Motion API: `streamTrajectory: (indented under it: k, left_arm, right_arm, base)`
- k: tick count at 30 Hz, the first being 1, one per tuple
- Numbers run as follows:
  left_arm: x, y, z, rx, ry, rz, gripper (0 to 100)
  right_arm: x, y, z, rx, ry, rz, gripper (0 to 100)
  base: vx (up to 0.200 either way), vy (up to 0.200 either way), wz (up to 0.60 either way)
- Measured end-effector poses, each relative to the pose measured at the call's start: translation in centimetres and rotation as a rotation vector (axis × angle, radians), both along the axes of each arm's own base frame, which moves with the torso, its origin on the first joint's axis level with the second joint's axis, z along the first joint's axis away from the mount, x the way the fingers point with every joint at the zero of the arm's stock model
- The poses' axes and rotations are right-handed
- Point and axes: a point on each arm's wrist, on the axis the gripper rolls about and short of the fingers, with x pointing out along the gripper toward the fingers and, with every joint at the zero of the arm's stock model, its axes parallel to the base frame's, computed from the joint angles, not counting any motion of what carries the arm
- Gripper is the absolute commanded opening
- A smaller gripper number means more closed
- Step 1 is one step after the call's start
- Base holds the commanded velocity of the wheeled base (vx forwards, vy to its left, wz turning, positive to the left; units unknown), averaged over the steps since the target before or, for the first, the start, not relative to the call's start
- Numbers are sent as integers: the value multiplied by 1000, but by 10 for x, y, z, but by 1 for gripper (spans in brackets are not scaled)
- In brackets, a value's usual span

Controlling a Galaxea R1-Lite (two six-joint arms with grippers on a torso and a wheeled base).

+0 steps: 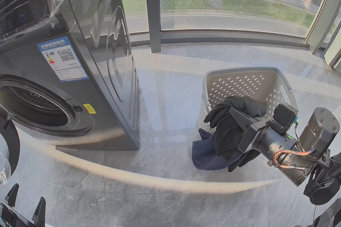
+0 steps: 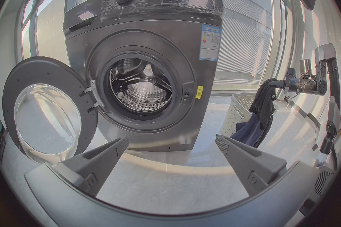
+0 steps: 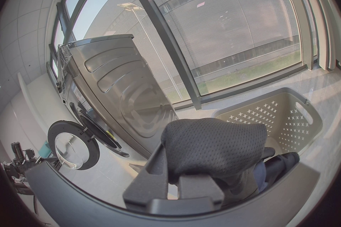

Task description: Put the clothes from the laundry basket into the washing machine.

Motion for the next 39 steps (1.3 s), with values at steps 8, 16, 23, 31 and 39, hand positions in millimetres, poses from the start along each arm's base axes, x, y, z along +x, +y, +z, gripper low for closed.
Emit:
streamTrajectory:
  k: [8, 16, 23, 31, 39]
  left_arm:
    - [0, 0, 0, 0, 0, 0, 100]
    - [0, 0, 0, 0, 0, 1, 100]
    - [0, 0, 0, 0, 0, -1, 100]
    - [0, 0, 0, -1, 0, -1, 100]
    - [0, 0, 0, -1, 1, -1, 100]
  right_arm:
    - [2, -2, -1, -5, 6, -38, 0]
    - [3, -2, -1, -5, 6, -43, 0]
    - [4, -2, -1, -4, 5, -45, 0]
    - [4, -2, -1, -5, 6, -48, 0]
    - [5, -2, -1, -3, 5, -51, 0]
  base:
    - [-200, 0, 0]
    - [-100, 25, 0]
    - [0, 200, 0]
    - [0, 200, 0]
    - [0, 200, 0]
